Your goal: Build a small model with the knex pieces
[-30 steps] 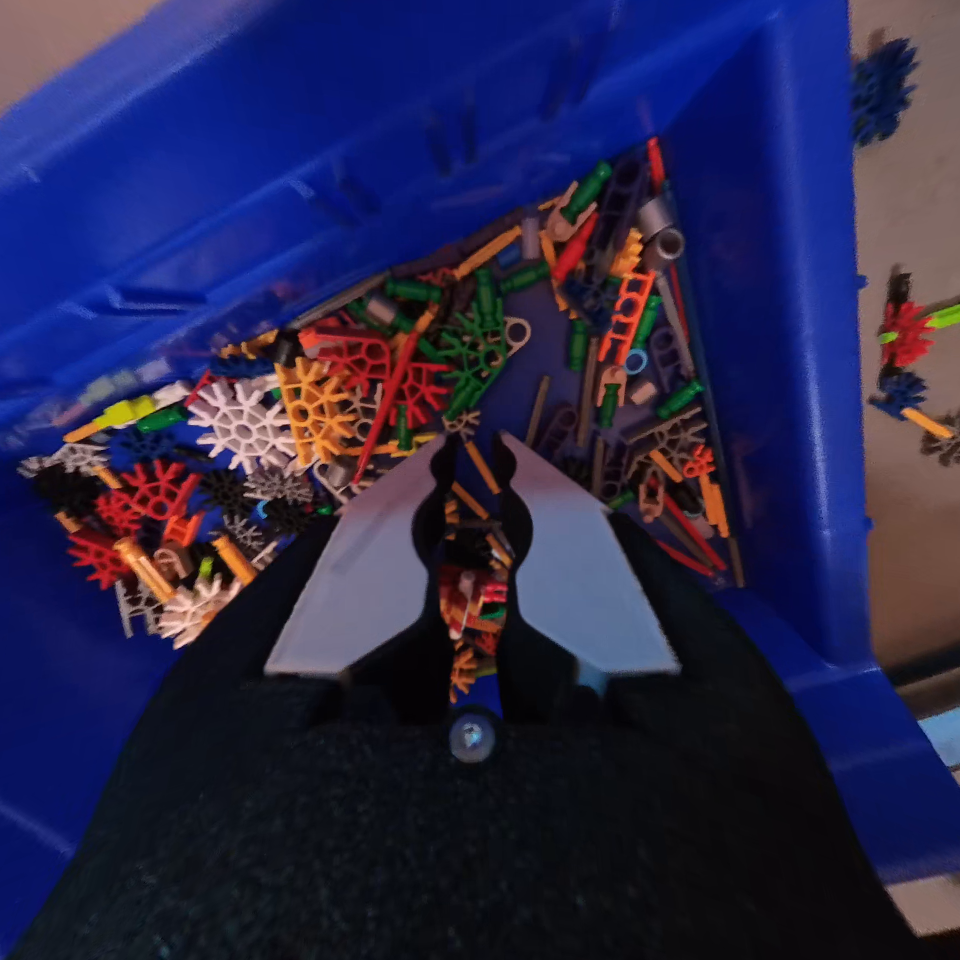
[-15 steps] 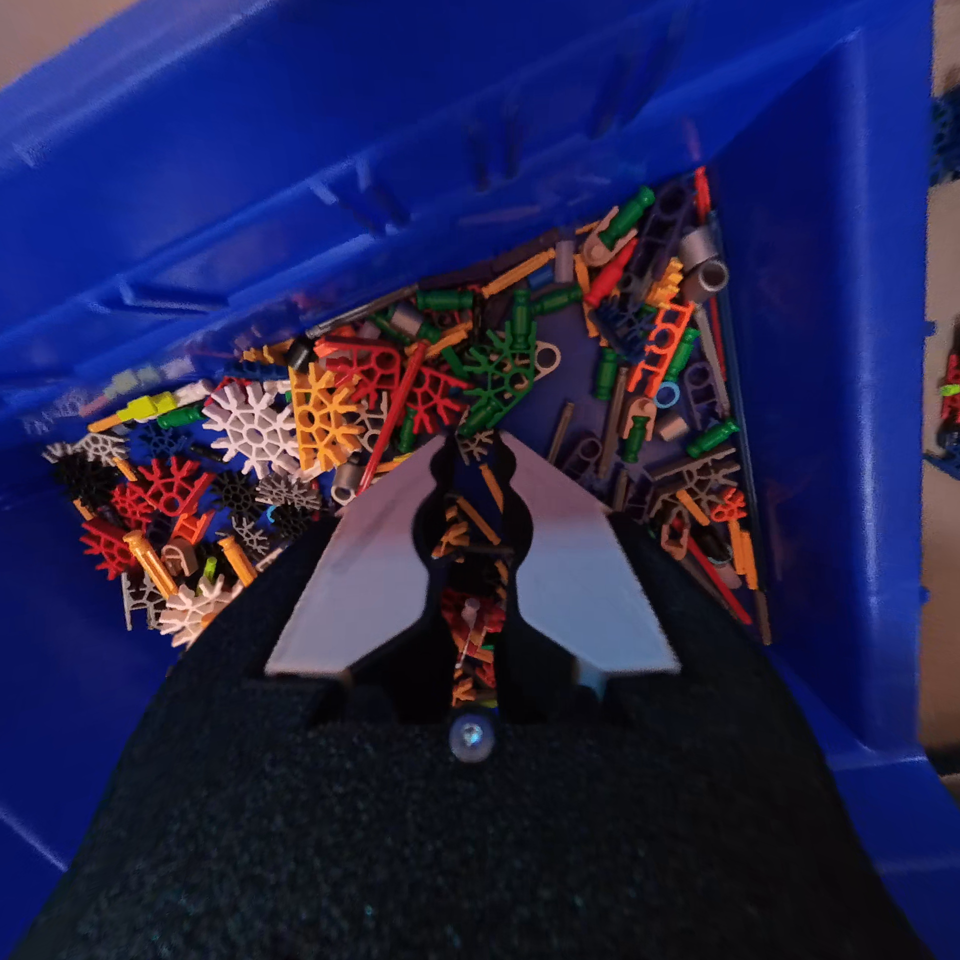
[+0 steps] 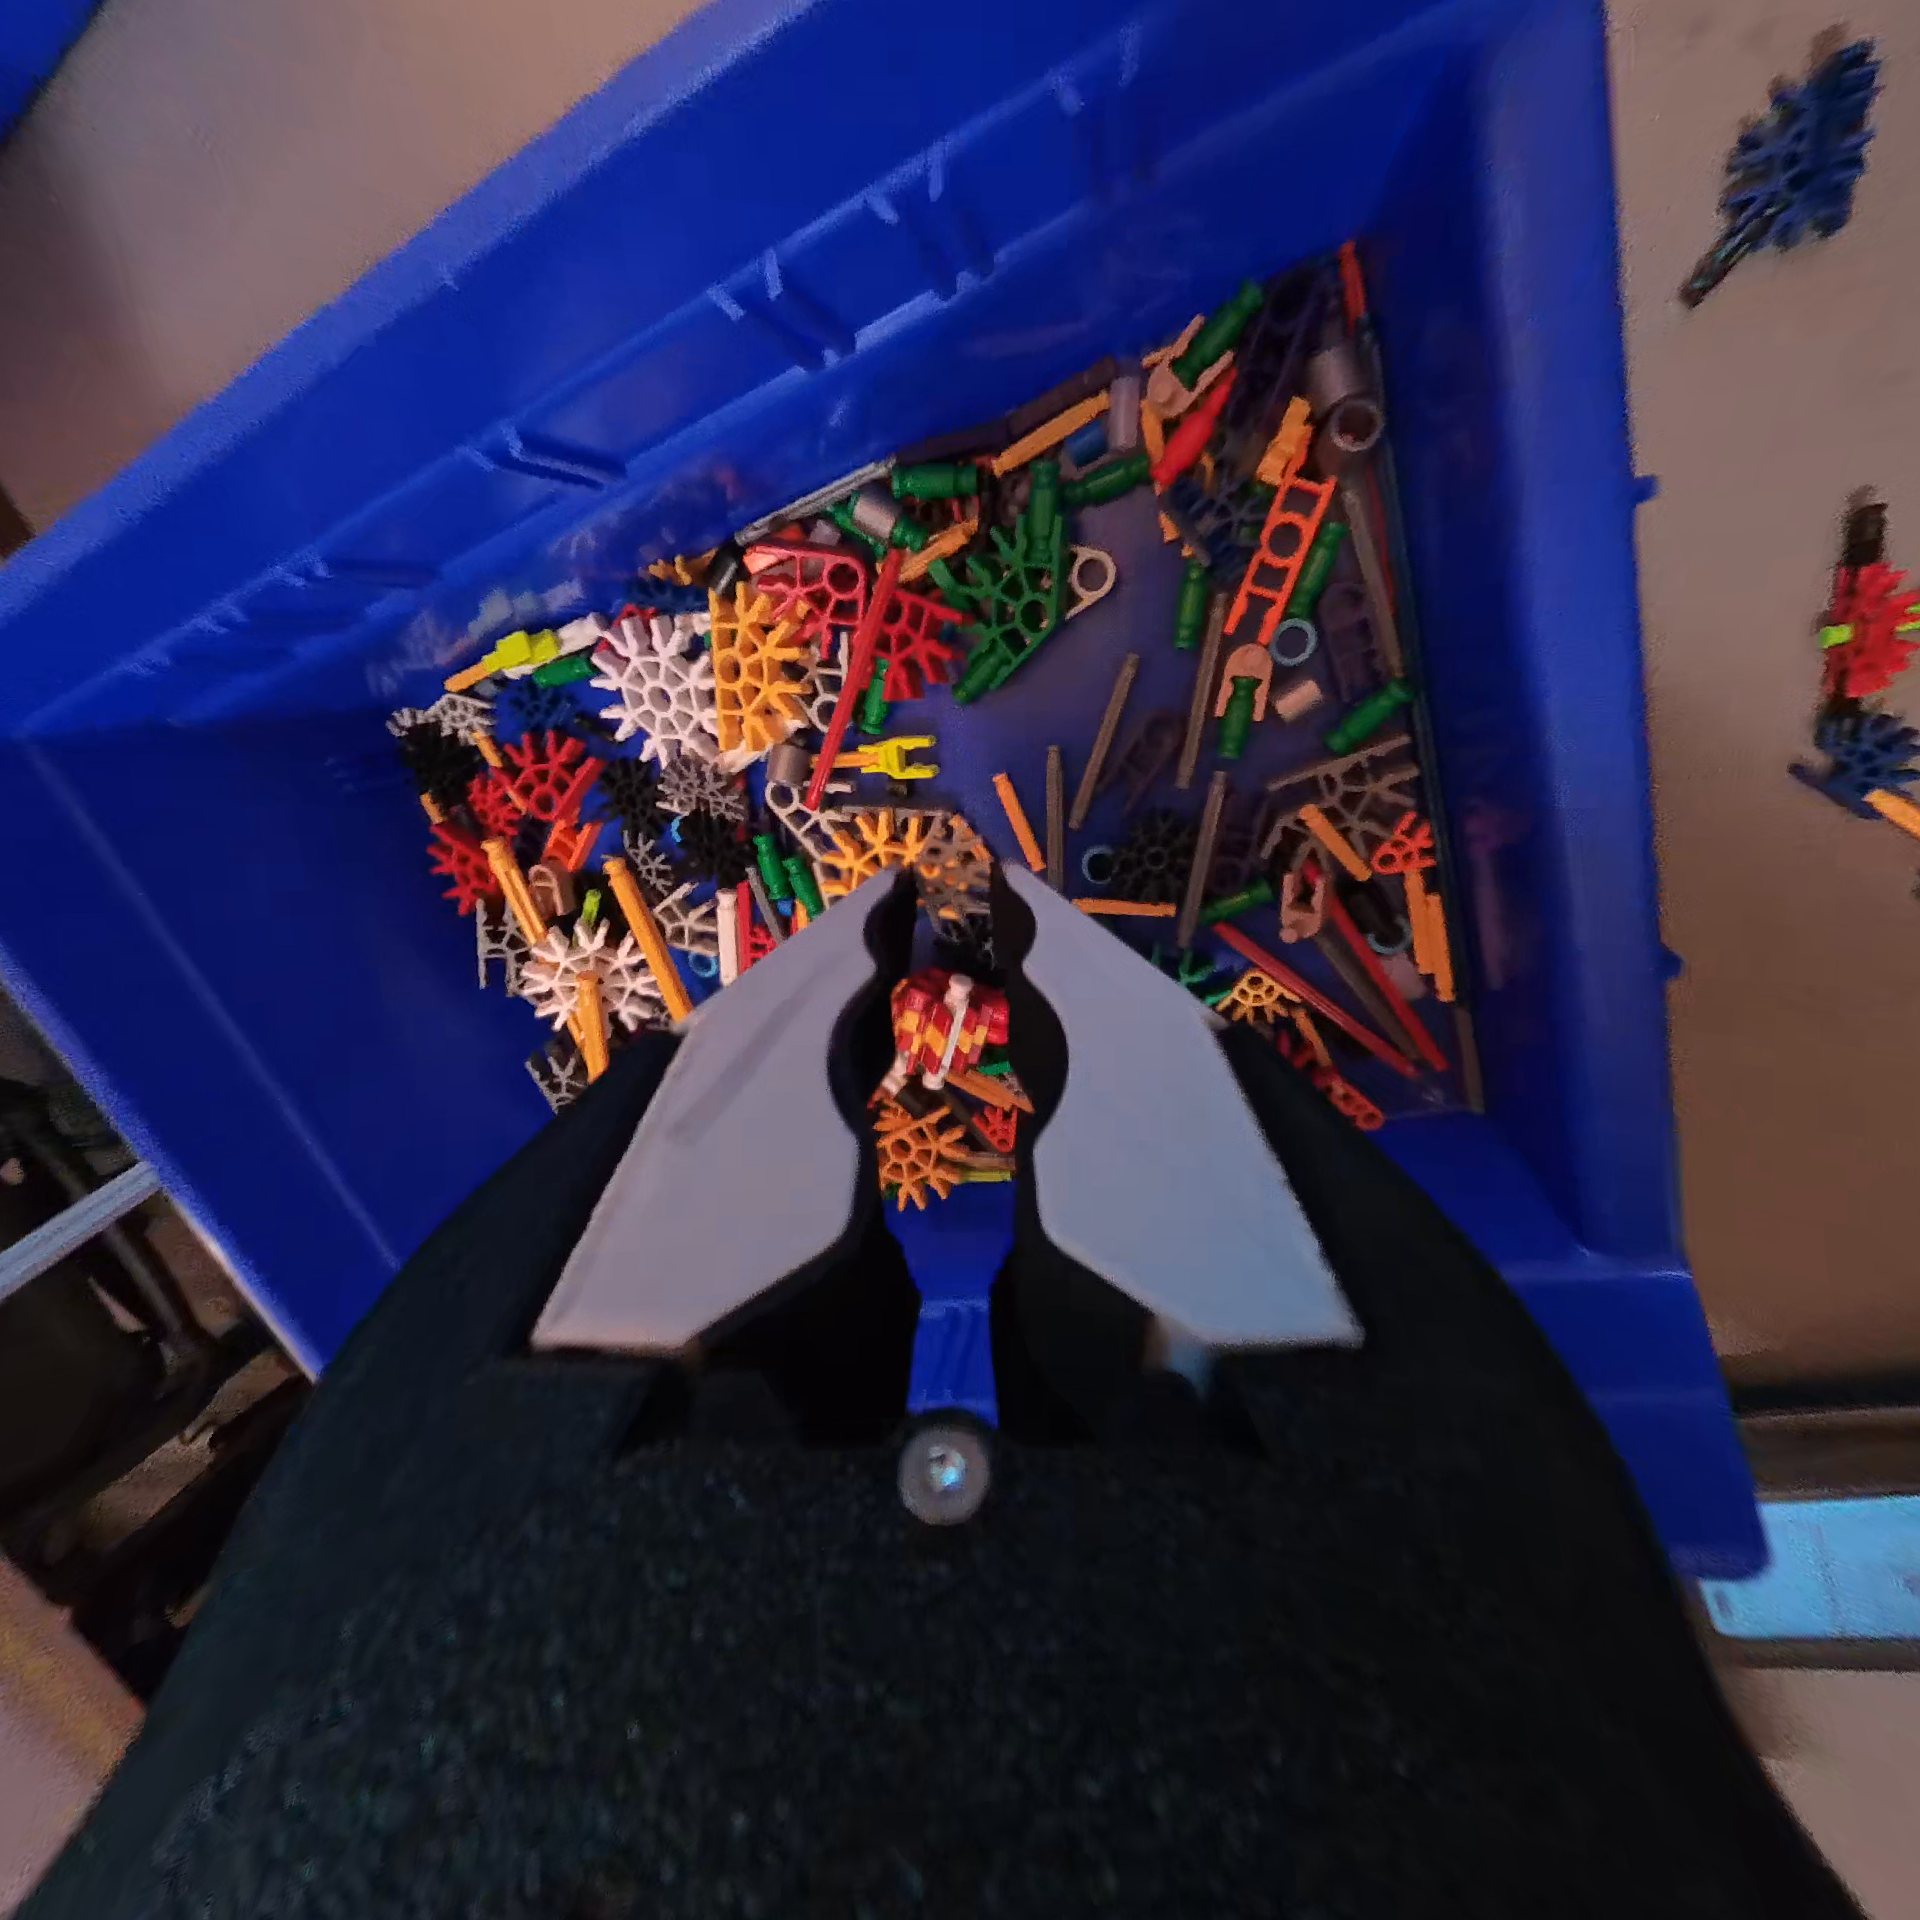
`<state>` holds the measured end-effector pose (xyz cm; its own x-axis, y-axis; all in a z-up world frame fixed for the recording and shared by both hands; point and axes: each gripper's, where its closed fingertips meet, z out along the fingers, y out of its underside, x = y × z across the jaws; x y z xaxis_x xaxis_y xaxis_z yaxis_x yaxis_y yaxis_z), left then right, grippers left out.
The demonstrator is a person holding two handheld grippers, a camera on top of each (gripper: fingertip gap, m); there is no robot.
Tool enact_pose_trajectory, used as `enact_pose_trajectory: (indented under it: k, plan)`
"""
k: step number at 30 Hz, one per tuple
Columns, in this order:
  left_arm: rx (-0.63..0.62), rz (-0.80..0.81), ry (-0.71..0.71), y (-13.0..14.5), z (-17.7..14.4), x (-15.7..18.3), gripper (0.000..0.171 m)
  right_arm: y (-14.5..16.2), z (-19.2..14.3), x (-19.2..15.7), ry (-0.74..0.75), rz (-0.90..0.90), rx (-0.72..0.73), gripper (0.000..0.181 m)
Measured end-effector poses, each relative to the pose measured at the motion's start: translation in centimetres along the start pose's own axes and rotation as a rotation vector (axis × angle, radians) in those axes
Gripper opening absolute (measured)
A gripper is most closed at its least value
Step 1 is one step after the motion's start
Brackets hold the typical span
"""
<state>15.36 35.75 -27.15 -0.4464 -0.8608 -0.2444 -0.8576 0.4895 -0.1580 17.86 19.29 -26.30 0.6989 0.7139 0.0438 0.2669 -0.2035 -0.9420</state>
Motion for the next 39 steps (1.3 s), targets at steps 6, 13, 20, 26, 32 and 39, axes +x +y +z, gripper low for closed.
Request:
enact_pose_trajectory:
  k: [6,13,20,26,32,39]
  plan:
    - [0.028,0.016,-0.051,-0.5,-1.8,1.7,0.012,-0.1,-0.1,0.1,-0.001,0.01,0.004,0.026]
    - [0.076,0.072,-0.141,-2.3,-3.8,3.7,0.013,-0.9,0.0,0.7,0.055,0.013,0.014,0.026]
    - [0.11,0.119,-0.157,-3.8,-5.5,5.9,0.012,-3.9,0.8,1.1,0.142,-0.053,0.028,0.026]
    - [0.094,0.141,-0.197,-3.8,-7.0,7.5,0.013,-5.5,2.0,2.1,0.145,0.056,0.044,0.026]
    - [0.09,0.155,-0.223,-3.6,-8.2,9.1,0.013,-7.3,2.9,1.5,0.047,0.193,0.091,0.026]
    - [0.08,0.175,-0.247,-3.1,-8.9,10.3,0.013,-8.8,3.5,0.6,-0.043,0.311,0.132,0.026]
